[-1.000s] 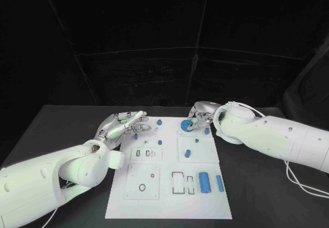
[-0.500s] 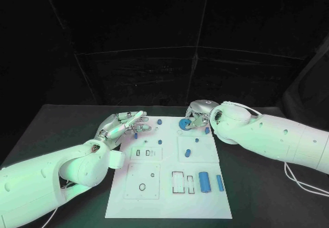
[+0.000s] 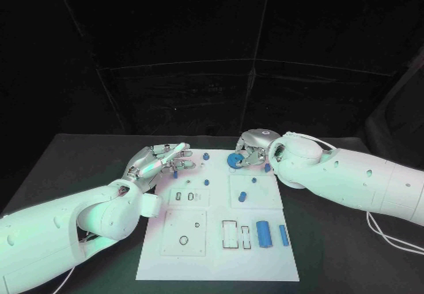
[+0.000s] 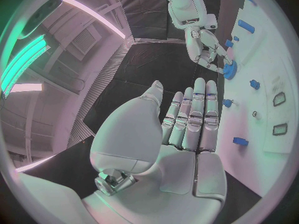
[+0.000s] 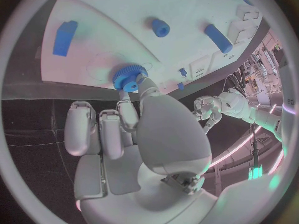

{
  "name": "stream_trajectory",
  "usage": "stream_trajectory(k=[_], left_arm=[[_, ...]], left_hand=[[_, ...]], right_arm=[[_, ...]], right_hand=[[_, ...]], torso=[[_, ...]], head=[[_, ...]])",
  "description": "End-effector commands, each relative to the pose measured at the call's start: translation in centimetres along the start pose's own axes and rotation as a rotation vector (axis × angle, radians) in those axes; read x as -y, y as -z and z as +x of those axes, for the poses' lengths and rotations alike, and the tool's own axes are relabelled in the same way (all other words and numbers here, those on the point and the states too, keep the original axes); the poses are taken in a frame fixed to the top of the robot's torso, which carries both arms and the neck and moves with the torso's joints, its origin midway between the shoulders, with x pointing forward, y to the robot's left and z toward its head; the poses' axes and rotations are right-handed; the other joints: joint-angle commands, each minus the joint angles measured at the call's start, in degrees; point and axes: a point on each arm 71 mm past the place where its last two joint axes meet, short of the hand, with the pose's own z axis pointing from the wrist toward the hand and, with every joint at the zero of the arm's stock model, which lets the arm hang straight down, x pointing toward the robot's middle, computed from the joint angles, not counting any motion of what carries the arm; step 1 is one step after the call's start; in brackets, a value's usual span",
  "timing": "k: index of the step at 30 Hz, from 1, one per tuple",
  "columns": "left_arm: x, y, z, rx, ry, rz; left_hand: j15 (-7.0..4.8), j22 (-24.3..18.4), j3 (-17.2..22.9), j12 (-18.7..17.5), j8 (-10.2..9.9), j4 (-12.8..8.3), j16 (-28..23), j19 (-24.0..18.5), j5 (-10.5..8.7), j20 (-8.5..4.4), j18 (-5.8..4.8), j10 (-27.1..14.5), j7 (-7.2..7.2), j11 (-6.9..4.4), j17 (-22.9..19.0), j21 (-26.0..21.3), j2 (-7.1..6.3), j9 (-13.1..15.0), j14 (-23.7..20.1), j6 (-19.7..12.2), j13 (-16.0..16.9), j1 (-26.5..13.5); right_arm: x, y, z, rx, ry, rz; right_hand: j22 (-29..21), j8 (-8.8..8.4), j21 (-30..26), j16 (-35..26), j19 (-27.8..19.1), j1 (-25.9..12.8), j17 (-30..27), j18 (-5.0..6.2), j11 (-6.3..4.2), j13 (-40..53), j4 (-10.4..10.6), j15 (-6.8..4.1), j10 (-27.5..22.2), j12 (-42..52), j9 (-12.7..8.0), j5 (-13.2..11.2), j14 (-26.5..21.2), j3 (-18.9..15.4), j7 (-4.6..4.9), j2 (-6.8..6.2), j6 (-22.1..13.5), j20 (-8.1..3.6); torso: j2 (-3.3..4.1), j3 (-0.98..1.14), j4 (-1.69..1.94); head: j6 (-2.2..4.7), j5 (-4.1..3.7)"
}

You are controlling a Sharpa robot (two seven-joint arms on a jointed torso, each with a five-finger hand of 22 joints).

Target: Assemble the parts on the task board

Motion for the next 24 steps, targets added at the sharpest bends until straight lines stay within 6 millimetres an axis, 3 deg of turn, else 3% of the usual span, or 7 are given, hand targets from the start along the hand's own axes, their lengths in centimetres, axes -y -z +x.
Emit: stream_trajectory(k=[1,4,12,16,19,24], left_arm=[[0.1,0.0,0.2,-0.018,0.004,0.003],[0.1,0.0,0.2,-0.018,0.004,0.002],[0.1,0.0,0.1,-0.015,0.002,0.003],[0.1,0.1,0.0,-0.013,0.001,0.003],[0.1,0.1,0.1,-0.015,0.002,0.004],[0.1,0.0,0.2,-0.018,0.004,0.003]], left_hand=[[-0.01,-0.06,0.13,-0.09,-0.33,-0.37,-0.32,-0.05,0.13,0.29,0.80,0.11,0.62,0.26,0.05,-0.40,0.00,-0.05,-0.20,0.01,-0.06,0.56],[-0.01,-0.06,0.13,-0.09,-0.33,-0.37,-0.32,-0.05,0.13,0.29,0.80,0.11,0.62,0.26,0.05,-0.40,0.00,-0.05,-0.20,0.01,-0.06,0.56],[-0.01,-0.06,0.13,-0.09,-0.33,-0.37,-0.32,-0.05,0.13,0.29,0.80,0.11,0.62,0.26,0.05,-0.40,0.00,-0.05,-0.20,0.01,-0.06,0.56],[0.00,-0.09,0.12,-0.10,-0.37,-0.44,-0.39,-0.06,0.13,0.30,0.79,0.09,0.61,0.26,0.07,-0.43,0.00,-0.06,-0.24,-0.02,-0.07,0.59],[0.00,-0.09,0.12,-0.10,-0.37,-0.44,-0.39,-0.06,0.13,0.30,0.79,0.09,0.61,0.26,0.07,-0.43,0.00,-0.06,-0.24,-0.02,-0.07,0.59],[0.00,-0.09,0.12,-0.10,-0.37,-0.44,-0.39,-0.06,0.13,0.30,0.79,0.09,0.61,0.26,0.07,-0.43,0.00,-0.06,-0.24,-0.02,-0.07,0.59]], right_arm=[[-1.0,0.2,-0.7,0.066,-0.032,-0.026],[-1.9,0.4,-0.9,0.089,-0.047,-0.046],[-4.5,0.6,-1.3,0.129,-0.072,-0.093],[-5.6,0.1,-1.2,0.124,-0.072,-0.110],[-6.3,-0.3,-1.1,0.119,-0.070,-0.119],[-7.2,-1.3,-0.8,0.107,-0.066,-0.126]], right_hand=[[0.05,-0.29,0.20,0.08,0.28,-0.72,2.99,-0.28,-0.01,-0.11,-0.02,-0.42,0.22,-0.46,0.08,0.99,3.57,0.67,-0.40,0.12,0.90,-0.09],[0.13,-0.67,0.23,0.06,0.31,-0.83,2.98,-0.29,0.04,-0.07,0.05,-0.42,0.20,-0.60,-0.01,2.24,3.56,1.28,-0.35,-0.21,0.82,-0.10],[0.46,-0.82,0.36,0.05,0.49,-1.02,2.99,-0.36,0.07,-0.04,0.20,-0.40,0.20,-0.65,-0.02,2.63,3.56,1.60,-0.32,-0.27,0.87,-0.09],[0.54,-0.84,0.40,0.06,0.54,-1.04,3.01,-0.37,0.07,-0.06,0.22,-0.40,0.19,-0.69,-0.02,2.66,3.57,1.64,-0.32,-0.26,0.89,-0.09],[0.57,-0.84,0.41,0.02,0.55,-1.05,2.93,-0.38,0.06,-0.07,0.24,-0.40,0.19,-0.71,-0.01,2.63,3.55,1.69,-0.33,-0.25,0.91,-0.08],[0.58,-0.91,0.41,0.00,0.55,-1.06,2.89,-0.38,0.05,-0.07,0.25,-0.40,0.18,-0.77,-0.01,2.37,3.54,1.95,-0.35,-0.24,0.99,-0.08]], torso=[[-0.04,-0.07,0.03],[-0.01,-0.06,0.04],[-0.01,-0.10,0.24],[-0.03,-0.19,0.08],[0.00,-0.05,0.11],[0.06,-0.06,0.13]], head=[[0.08,0.04],[0.11,0.17],[0.06,0.47],[0.10,0.80],[0.22,0.94],[0.14,0.97]])
